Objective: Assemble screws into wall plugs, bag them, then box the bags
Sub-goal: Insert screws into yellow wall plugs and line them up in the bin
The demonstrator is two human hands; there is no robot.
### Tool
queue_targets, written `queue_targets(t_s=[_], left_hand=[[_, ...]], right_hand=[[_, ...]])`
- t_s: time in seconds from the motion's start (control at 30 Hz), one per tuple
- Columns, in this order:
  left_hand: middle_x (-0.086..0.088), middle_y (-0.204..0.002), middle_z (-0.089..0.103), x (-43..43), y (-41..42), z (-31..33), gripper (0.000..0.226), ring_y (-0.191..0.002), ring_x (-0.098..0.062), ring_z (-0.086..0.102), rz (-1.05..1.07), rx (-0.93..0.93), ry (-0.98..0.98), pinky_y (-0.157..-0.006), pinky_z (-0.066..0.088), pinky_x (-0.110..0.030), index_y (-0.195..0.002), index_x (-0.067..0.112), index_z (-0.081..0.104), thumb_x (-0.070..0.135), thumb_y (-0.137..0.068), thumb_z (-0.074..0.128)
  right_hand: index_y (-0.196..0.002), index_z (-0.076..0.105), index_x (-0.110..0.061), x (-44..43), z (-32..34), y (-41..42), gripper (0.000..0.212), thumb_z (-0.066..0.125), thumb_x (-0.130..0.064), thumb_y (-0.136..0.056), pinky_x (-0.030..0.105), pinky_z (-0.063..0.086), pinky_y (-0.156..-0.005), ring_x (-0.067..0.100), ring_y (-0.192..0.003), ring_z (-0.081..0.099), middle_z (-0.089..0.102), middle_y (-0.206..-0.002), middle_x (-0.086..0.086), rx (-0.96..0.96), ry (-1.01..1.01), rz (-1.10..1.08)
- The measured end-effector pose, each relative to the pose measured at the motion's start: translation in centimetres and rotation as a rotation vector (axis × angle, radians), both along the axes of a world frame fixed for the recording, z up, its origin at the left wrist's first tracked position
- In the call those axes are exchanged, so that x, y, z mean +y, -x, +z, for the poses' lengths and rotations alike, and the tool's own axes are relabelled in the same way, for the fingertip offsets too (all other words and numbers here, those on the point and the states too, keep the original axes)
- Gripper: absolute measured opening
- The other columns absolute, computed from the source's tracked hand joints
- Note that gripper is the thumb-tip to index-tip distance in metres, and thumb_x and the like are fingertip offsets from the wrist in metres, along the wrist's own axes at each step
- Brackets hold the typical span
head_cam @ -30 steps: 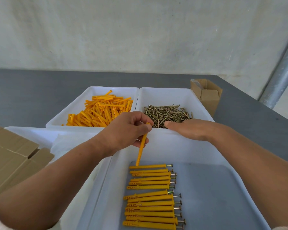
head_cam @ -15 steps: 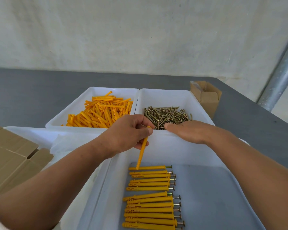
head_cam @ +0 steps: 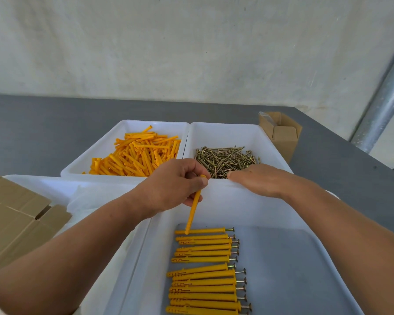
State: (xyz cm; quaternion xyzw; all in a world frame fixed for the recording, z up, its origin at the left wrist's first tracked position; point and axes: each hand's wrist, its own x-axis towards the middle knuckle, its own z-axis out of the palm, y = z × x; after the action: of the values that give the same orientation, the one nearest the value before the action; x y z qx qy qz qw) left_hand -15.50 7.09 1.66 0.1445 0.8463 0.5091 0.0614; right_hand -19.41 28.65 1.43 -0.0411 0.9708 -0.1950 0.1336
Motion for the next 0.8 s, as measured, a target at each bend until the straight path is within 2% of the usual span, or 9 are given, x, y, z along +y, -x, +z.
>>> queue_targets(t_s=[0.1, 0.2, 0.27, 0.33, 0.4, 0.53, 0.63, 0.7, 0.8], left_hand=[[0.006, -0.066, 0.062, 0.0, 0.0, 0.0, 0.011, -0.071, -0.013, 0.072, 0.005, -0.002, -0.002, -0.061, 0.055, -0.02, -0.101, 0.016, 0.068, 0.014, -0.095, 0.059], [0.005, -0.069, 0.064, 0.0, 0.0, 0.0, 0.011, -0.07, -0.012, 0.072, 0.015, 0.004, 0.0, -0.06, 0.055, -0.019, -0.1, 0.016, 0.068, 0.014, -0.095, 0.059], [0.004, -0.07, 0.065, 0.0, 0.0, 0.0, 0.011, -0.07, -0.012, 0.072, 0.016, 0.007, 0.0, -0.06, 0.055, -0.019, -0.1, 0.016, 0.069, 0.014, -0.095, 0.059], [0.003, -0.071, 0.065, 0.0, 0.0, 0.0, 0.011, -0.07, -0.011, 0.072, 0.015, 0.005, -0.008, -0.061, 0.055, -0.019, -0.1, 0.015, 0.069, 0.014, -0.095, 0.06], [0.005, -0.069, 0.065, 0.0, 0.0, 0.0, 0.01, -0.07, -0.011, 0.071, 0.014, -0.001, -0.023, -0.061, 0.056, -0.02, -0.1, 0.015, 0.069, 0.014, -0.094, 0.06], [0.008, -0.065, 0.066, -0.1, 0.1, -0.1, 0.009, -0.07, -0.011, 0.071, 0.006, -0.008, -0.043, -0.063, 0.057, -0.021, -0.098, 0.017, 0.069, 0.013, -0.092, 0.063], [0.005, -0.065, 0.066, -0.1, 0.2, 0.0, 0.009, -0.069, -0.011, 0.07, 0.004, -0.026, -0.071, -0.063, 0.056, -0.023, -0.098, 0.015, 0.067, 0.011, -0.09, 0.066], [0.003, -0.066, 0.067, -0.1, 0.2, 0.0, 0.009, -0.067, -0.011, 0.07, 0.008, -0.037, -0.084, -0.061, 0.055, -0.022, -0.097, 0.013, 0.066, 0.01, -0.088, 0.068], [0.003, -0.066, 0.069, -0.1, 0.2, -0.1, 0.007, -0.066, -0.01, 0.07, 0.008, -0.03, -0.069, -0.061, 0.055, -0.022, -0.093, 0.013, 0.067, 0.01, -0.087, 0.07]], right_hand=[[-0.079, 0.057, -0.011, -0.1, 0.2, -0.1, 0.048, 0.039, -0.053, -0.094, 0.036, 0.043, -0.077, 0.02, -0.082, 0.056, 0.061, -0.085, 0.003, 0.033, 0.026, -0.011], [-0.078, 0.051, -0.007, -0.1, 0.8, -0.4, 0.034, 0.049, -0.035, -0.096, 0.032, 0.031, -0.063, 0.017, -0.072, 0.043, 0.049, -0.079, 0.006, 0.066, 0.096, 0.011], [-0.09, 0.062, 0.003, 0.1, 1.0, -0.5, 0.032, 0.055, -0.028, -0.094, 0.032, 0.036, -0.066, 0.019, -0.078, 0.049, 0.056, -0.085, 0.012, 0.085, 0.173, 0.013], [-0.098, 0.073, -0.009, 0.3, 1.0, -0.5, 0.022, 0.058, -0.025, -0.092, 0.033, 0.047, -0.077, 0.018, -0.091, 0.06, 0.068, -0.098, 0.006, 0.095, 0.245, 0.007], [-0.096, 0.075, -0.019, 0.3, 1.1, -0.5, 0.016, 0.061, -0.022, -0.09, 0.027, 0.048, -0.078, 0.013, -0.097, 0.062, 0.069, -0.099, -0.004, 0.098, 0.286, 0.009], [-0.088, 0.076, -0.024, 0.4, 1.1, -0.4, 0.015, 0.064, -0.016, -0.089, 0.018, 0.042, -0.066, 0.002, -0.086, 0.061, 0.069, -0.089, -0.014, 0.145, 0.351, 0.034], [-0.083, 0.07, -0.03, 0.0, 1.5, -0.6, 0.018, 0.061, -0.019, -0.093, 0.019, 0.044, -0.066, 0.0, -0.075, 0.059, 0.063, -0.074, -0.018, 0.253, 0.381, 0.041], [-0.082, 0.068, -0.029, -0.2, 2.0, -0.6, 0.022, 0.056, -0.014, -0.094, 0.024, 0.052, -0.069, 0.005, -0.072, 0.061, 0.064, -0.072, -0.014, 0.327, 0.44, 0.002], [-0.082, 0.067, -0.019, -0.4, 3.0, -0.7, 0.023, 0.052, -0.005, -0.093, 0.027, 0.054, -0.067, 0.012, -0.068, 0.061, 0.064, -0.073, -0.002, 0.364, 0.676, -0.093]])
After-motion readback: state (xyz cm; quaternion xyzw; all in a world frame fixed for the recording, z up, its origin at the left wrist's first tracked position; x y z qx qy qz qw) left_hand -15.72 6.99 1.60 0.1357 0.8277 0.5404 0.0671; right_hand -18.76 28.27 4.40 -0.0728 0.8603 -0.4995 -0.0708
